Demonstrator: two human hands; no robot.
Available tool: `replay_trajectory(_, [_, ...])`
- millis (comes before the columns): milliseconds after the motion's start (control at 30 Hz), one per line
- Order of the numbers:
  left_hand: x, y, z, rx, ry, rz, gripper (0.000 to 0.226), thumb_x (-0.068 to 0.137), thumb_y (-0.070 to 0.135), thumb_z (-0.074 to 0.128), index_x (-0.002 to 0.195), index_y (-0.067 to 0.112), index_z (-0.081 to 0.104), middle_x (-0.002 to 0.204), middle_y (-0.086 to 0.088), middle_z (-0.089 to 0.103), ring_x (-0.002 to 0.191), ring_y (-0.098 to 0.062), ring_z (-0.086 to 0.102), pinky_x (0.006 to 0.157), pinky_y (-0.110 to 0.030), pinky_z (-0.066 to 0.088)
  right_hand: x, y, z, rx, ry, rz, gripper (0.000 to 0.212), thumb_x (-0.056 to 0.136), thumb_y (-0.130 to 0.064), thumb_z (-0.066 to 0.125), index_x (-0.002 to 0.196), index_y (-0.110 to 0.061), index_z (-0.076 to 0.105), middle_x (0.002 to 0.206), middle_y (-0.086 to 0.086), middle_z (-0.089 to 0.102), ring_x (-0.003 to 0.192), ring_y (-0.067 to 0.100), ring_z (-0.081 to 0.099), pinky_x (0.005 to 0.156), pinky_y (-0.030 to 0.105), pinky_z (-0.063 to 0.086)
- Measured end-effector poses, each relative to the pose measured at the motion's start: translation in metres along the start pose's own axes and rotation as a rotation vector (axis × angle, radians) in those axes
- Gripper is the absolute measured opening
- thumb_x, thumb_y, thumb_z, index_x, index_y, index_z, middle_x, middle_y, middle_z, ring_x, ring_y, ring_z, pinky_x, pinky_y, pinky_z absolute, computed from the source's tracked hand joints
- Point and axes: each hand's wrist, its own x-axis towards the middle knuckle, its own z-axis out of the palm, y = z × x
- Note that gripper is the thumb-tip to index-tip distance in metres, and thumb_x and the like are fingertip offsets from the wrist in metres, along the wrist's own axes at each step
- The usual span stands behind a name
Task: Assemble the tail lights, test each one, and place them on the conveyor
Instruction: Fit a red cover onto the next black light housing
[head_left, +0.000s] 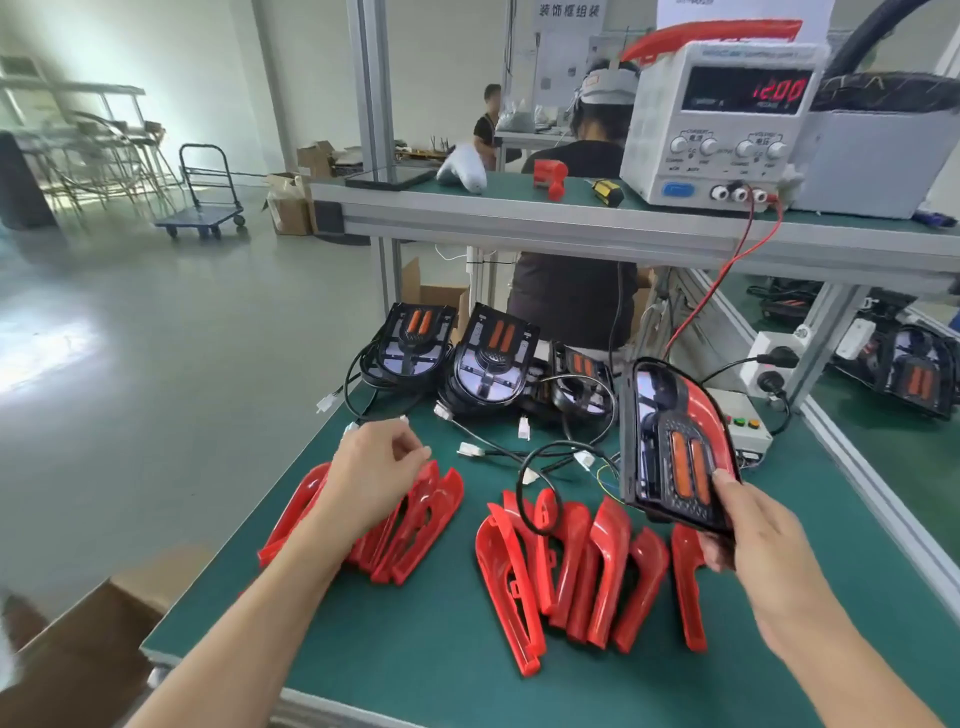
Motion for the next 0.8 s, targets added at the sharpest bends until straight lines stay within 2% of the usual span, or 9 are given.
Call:
replay_trajectory(33, [-0.004, -0.003, 0.002, 0.095, -0.008, 0.024, 0.017, 0.086, 0.027, 0.073, 0.071, 0.023, 0.067, 0.064, 0.007, 0.066, 0.071, -0.015, 0.066, 0.083, -0.035, 0.053, -0.002, 0.001, 0.003, 0.004, 0.002, 0.006, 0.046, 0.108, -0.034, 0.045, 0.067, -0.015, 0.056, 0.05, 0.0, 0.049, 0.045, 0.013, 0.04, 0.056, 0.035, 0.034])
replay_trajectory(100, [-0.011, -0.005, 0.011, 0.256, -0.074, 0.076, 0.017, 0.086, 0.034, 0.072, 0.075, 0.025, 0.065, 0.074, 0.007, 0.068, 0.083, -0.021, 0.068, 0.079, -0.036, 0.055, -0.005, 0.002, 0.009, 0.02, -0.001, 0.018, 0.044, 0.108, -0.032, 0.045, 0.069, -0.015, 0.058, 0.05, -0.005, 0.049, 0.046, 0.01, 0.04, 0.055, 0.034, 0.033])
replay_trajectory(233, [-0.023, 0.0, 0.044, 0.661, -0.2, 0.163, 0.027, 0.09, 0.046, 0.066, 0.101, 0.022, 0.065, 0.109, -0.005, 0.07, 0.105, -0.032, 0.067, 0.081, -0.036, 0.05, -0.012, -0.001, 0.018, 0.018, -0.016, 0.028, 0.043, 0.107, -0.033, 0.046, 0.073, -0.012, 0.06, 0.05, -0.004, 0.046, 0.046, 0.01, 0.038, 0.055, 0.034, 0.031])
replay_trajectory(367, [-0.028, 0.004, 0.063, 0.805, -0.223, 0.132, 0.031, 0.095, 0.038, 0.065, 0.116, 0.017, 0.062, 0.117, -0.008, 0.069, 0.112, -0.034, 0.066, 0.084, -0.038, 0.051, -0.017, -0.004, 0.019, 0.003, -0.026, 0.015, 0.043, 0.106, -0.033, 0.048, 0.068, -0.016, 0.057, 0.051, -0.004, 0.045, 0.048, 0.012, 0.037, 0.056, 0.035, 0.031])
replay_trajectory(500, [-0.029, 0.005, 0.065, 0.831, -0.215, 0.088, 0.023, 0.095, 0.018, 0.062, 0.117, 0.017, 0.06, 0.115, -0.004, 0.069, 0.109, -0.031, 0.068, 0.079, -0.038, 0.051, -0.019, -0.004, 0.019, -0.005, -0.034, 0.018, 0.043, 0.106, -0.036, 0.049, 0.066, -0.025, 0.062, 0.054, -0.007, 0.05, 0.051, 0.012, 0.041, 0.052, 0.023, 0.037])
replay_trajectory(600, [-0.032, 0.006, 0.059, 0.739, -0.201, 0.073, 0.019, 0.096, 0.018, 0.055, 0.113, 0.017, 0.061, 0.118, -0.005, 0.064, 0.109, -0.032, 0.067, 0.079, -0.038, 0.05, -0.02, -0.001, 0.019, 0.001, -0.052, 0.06, 0.036, 0.105, -0.04, 0.051, 0.085, -0.017, 0.07, 0.07, 0.001, 0.059, 0.064, 0.017, 0.046, 0.064, 0.034, 0.039])
replay_trajectory(633, [-0.033, 0.007, 0.056, 0.668, -0.187, 0.069, 0.017, 0.096, 0.021, 0.053, 0.11, 0.017, 0.062, 0.117, -0.005, 0.062, 0.108, -0.032, 0.066, 0.08, -0.038, 0.05, -0.021, 0.0, 0.019, -0.001, -0.055, 0.066, 0.035, 0.104, -0.041, 0.051, 0.086, -0.019, 0.071, 0.071, 0.0, 0.061, 0.064, 0.016, 0.047, 0.066, 0.036, 0.039])
replay_trajectory(700, [-0.036, 0.009, 0.047, 0.501, -0.142, 0.077, 0.012, 0.097, 0.029, 0.054, 0.097, 0.018, 0.06, 0.106, -0.004, 0.061, 0.102, -0.031, 0.065, 0.08, -0.039, 0.051, -0.023, 0.002, 0.02, -0.04, -0.046, 0.059, 0.033, 0.103, -0.044, 0.051, 0.082, -0.028, 0.07, 0.069, -0.005, 0.063, 0.061, 0.012, 0.05, 0.066, 0.035, 0.042])
replay_trajectory(800, [-0.041, 0.012, 0.03, 0.214, -0.034, 0.053, 0.022, 0.094, 0.035, 0.059, 0.077, 0.023, 0.053, 0.074, 0.006, 0.064, 0.08, -0.022, 0.063, 0.068, -0.037, 0.048, -0.025, 0.003, 0.022, -0.13, -0.039, 0.009, 0.031, 0.103, -0.047, 0.05, 0.082, -0.033, 0.069, 0.068, -0.013, 0.067, 0.059, 0.006, 0.057, 0.065, 0.032, 0.045])
